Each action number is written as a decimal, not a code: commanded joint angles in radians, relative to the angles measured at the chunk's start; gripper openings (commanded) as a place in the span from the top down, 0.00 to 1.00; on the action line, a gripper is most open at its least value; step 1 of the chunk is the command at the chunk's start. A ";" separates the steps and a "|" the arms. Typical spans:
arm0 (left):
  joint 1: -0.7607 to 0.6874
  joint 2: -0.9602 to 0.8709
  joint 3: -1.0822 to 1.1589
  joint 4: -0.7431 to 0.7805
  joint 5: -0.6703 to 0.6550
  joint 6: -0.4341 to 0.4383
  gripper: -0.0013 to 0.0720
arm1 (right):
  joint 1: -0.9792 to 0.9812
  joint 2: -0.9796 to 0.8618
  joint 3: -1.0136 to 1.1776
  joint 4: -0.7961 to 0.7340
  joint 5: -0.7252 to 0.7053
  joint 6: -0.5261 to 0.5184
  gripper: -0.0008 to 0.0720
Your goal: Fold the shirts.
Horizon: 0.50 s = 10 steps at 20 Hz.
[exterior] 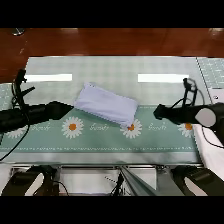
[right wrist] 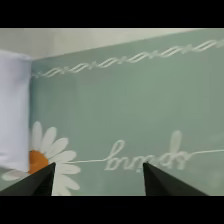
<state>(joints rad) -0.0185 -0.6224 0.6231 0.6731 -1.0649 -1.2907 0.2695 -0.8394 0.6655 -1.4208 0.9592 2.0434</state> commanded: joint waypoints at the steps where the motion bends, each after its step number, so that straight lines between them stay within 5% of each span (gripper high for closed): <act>1: -0.038 -0.012 0.000 0.000 0.003 0.000 0.95 | -0.002 -0.101 -0.131 0.424 -0.220 -0.190 0.14; 7: -0.038 -0.026 -0.001 0.000 0.003 0.000 0.95 | -0.067 -0.420 -0.036 0.811 -0.119 -0.607 0.14; 10: -0.038 -0.026 -0.001 0.000 0.003 0.000 0.95 | -0.066 -0.525 0.043 0.899 -0.091 -0.708 0.14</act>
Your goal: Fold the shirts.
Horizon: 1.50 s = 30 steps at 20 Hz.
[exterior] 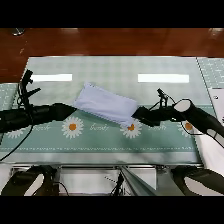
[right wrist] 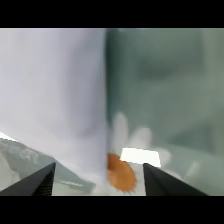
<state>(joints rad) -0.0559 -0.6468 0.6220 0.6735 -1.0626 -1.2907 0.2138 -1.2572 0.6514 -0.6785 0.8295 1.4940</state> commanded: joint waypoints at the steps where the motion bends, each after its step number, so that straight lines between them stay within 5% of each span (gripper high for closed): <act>1: -0.001 -0.002 0.000 0.000 0.000 0.000 0.95 | -0.003 -0.145 0.083 0.179 0.038 -0.172 0.14; 7: -0.001 -0.002 0.000 0.000 0.000 0.000 0.95 | 0.068 -0.320 0.246 0.182 0.088 -0.172 0.21; 8: -0.001 -0.002 0.000 0.000 0.000 0.000 0.95 | 0.079 -0.333 0.274 0.171 0.106 -0.174 0.46; 9: -0.001 -0.002 0.000 0.000 0.000 0.000 0.95 | 0.085 -0.336 0.304 0.166 0.129 -0.200 0.86; 10: -0.001 -0.002 0.000 0.000 0.000 0.000 0.95 | 0.087 -0.333 0.336 0.165 0.153 -0.227 0.95; 22: -0.001 -0.002 0.000 0.008 0.008 0.001 0.95 | -0.011 -0.330 1.257 -0.278 0.629 0.074 0.95; 30: -0.001 -0.002 0.000 0.008 0.008 0.023 0.95 | -0.455 -0.179 1.382 -0.263 0.967 0.161 0.95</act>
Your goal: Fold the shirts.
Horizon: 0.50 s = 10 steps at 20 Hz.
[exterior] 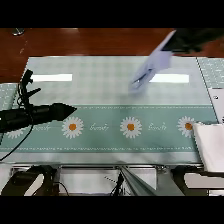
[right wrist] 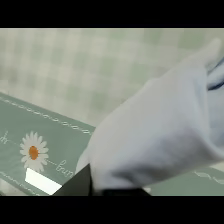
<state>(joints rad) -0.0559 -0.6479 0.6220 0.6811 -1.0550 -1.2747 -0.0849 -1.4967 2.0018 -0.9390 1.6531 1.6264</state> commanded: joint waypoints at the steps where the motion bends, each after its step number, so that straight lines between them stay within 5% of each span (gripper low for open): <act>1: -0.001 -0.001 0.000 0.000 0.000 0.008 0.95 | -0.221 0.084 0.031 -0.008 0.180 0.030 0.95; 10: -0.001 -0.001 0.000 0.000 0.000 0.011 0.95 | -0.756 0.345 -0.152 -0.081 0.204 0.048 0.95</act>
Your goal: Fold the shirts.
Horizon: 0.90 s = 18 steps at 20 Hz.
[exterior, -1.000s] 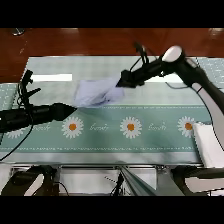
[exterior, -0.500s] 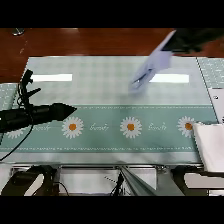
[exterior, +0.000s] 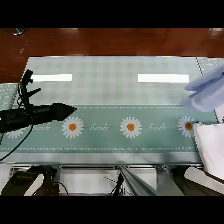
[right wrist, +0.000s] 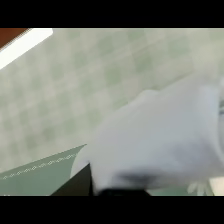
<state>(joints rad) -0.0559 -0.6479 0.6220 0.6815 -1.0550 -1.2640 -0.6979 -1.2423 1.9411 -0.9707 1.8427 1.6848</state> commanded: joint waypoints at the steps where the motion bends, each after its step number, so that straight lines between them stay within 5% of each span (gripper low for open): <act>1: -0.001 -0.001 0.000 0.000 0.000 0.000 0.95 | -0.183 0.138 -0.164 -0.104 0.014 -0.026 0.95; 4: -0.001 -0.001 0.000 0.000 0.001 0.000 0.95 | -0.308 0.283 -0.390 -0.295 0.014 -0.096 0.95; 11: -0.001 -0.006 0.000 0.003 0.065 0.041 0.95 | -0.474 0.505 -0.625 -0.764 0.009 0.061 0.94; 12: -0.001 -0.013 0.000 0.003 0.071 0.041 0.95 | -0.474 0.505 -0.625 -0.805 0.012 0.083 0.72; 13: -0.001 -0.023 0.000 0.003 0.072 0.041 0.95 | -0.474 0.505 -0.625 -0.815 0.011 0.095 0.30; 14: 0.000 -0.036 0.000 0.003 0.074 0.061 0.95 | -0.474 0.500 -0.625 -0.792 0.004 0.094 0.13; 18: 0.089 -0.114 0.076 0.002 0.180 0.103 0.95 | -0.444 0.430 -0.564 -0.523 -0.076 0.108 0.18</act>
<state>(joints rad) -0.0204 -0.7170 0.6491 0.6846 -0.9360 -1.1839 -1.1564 -0.7811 1.3453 -1.6352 1.8244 1.7531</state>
